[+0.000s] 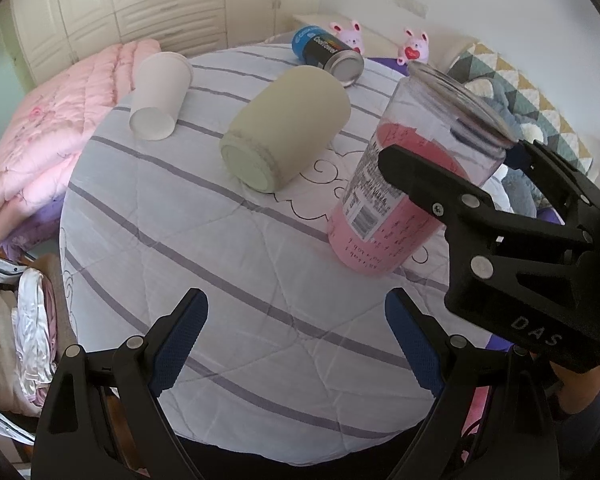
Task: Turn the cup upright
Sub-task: 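Turn the jar opening-up with the right tool and lower it onto the table, then open the right tool and lift it away from the jar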
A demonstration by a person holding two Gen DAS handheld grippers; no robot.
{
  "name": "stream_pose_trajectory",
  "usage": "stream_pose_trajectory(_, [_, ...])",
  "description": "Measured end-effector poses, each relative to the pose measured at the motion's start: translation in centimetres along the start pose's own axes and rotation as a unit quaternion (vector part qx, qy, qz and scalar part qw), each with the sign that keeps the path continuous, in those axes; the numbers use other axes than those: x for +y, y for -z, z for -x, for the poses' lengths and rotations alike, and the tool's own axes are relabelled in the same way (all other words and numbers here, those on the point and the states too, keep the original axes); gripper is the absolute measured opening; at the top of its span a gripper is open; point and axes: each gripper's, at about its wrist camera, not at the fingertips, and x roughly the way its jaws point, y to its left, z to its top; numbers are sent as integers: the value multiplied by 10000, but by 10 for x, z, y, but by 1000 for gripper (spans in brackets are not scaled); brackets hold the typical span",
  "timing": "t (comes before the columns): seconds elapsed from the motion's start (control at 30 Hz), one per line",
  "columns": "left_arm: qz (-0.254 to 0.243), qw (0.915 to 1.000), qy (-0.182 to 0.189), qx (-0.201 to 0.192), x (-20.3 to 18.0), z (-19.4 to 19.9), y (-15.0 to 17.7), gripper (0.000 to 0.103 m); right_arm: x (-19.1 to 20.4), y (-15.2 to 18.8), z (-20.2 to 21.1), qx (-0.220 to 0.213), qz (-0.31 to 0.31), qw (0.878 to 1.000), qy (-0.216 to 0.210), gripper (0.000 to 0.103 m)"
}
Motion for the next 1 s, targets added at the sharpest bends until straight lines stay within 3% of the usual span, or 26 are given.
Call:
stream_pose_trajectory(0.57, [60, 9996, 97, -249, 2, 16, 1, 92, -2, -10, 28, -130, -417, 9986, -303, 81])
stream_pose_trajectory(1.0, [91, 9960, 44, -892, -3, 56, 7, 92, -12, -25, 73, -497, -900, 9926, -645, 81])
